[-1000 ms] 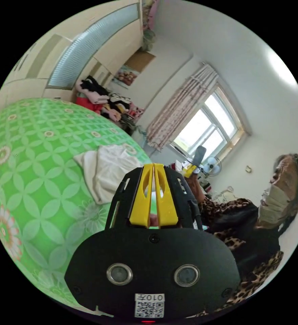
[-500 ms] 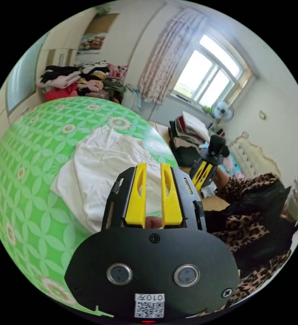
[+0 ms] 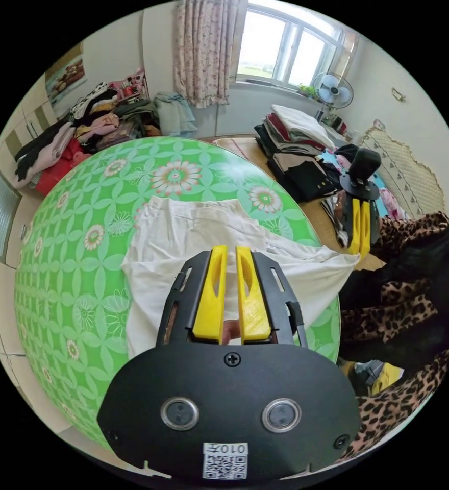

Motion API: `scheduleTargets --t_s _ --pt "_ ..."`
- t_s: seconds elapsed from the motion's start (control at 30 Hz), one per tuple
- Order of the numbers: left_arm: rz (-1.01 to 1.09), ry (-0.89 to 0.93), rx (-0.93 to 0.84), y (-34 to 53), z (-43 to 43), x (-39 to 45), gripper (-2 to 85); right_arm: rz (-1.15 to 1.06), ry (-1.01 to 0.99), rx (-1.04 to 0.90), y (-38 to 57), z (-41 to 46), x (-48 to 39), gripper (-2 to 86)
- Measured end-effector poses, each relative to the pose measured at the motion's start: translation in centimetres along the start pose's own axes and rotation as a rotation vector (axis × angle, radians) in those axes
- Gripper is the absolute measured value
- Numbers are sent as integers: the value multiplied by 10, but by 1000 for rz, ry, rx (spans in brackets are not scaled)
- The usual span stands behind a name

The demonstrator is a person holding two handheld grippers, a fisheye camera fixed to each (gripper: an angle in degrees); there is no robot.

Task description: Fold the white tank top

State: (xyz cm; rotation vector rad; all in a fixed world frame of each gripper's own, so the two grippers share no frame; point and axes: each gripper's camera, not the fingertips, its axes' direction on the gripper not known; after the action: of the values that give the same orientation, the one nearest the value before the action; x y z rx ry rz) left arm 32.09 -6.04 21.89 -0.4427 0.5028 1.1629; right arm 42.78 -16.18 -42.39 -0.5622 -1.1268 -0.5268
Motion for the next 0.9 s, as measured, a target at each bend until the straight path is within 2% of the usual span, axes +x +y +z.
scheduleTargets --t_s 0.17,0.4,0.63,0.9 --pt "63 68 -78 -12 6 -6 57 -11 -6 -8 6 -8 14 17" --pt "184 -33 -202 -26 31 -3 73 -13 -18 -11 12 -8 29 19" --pt "195 15 -109 -21 22 -7 82 -15 10 -77 5 2 32 19" --pt "175 32 -165 -1 35 -5 46 42 26 -71 7 12 40 22"
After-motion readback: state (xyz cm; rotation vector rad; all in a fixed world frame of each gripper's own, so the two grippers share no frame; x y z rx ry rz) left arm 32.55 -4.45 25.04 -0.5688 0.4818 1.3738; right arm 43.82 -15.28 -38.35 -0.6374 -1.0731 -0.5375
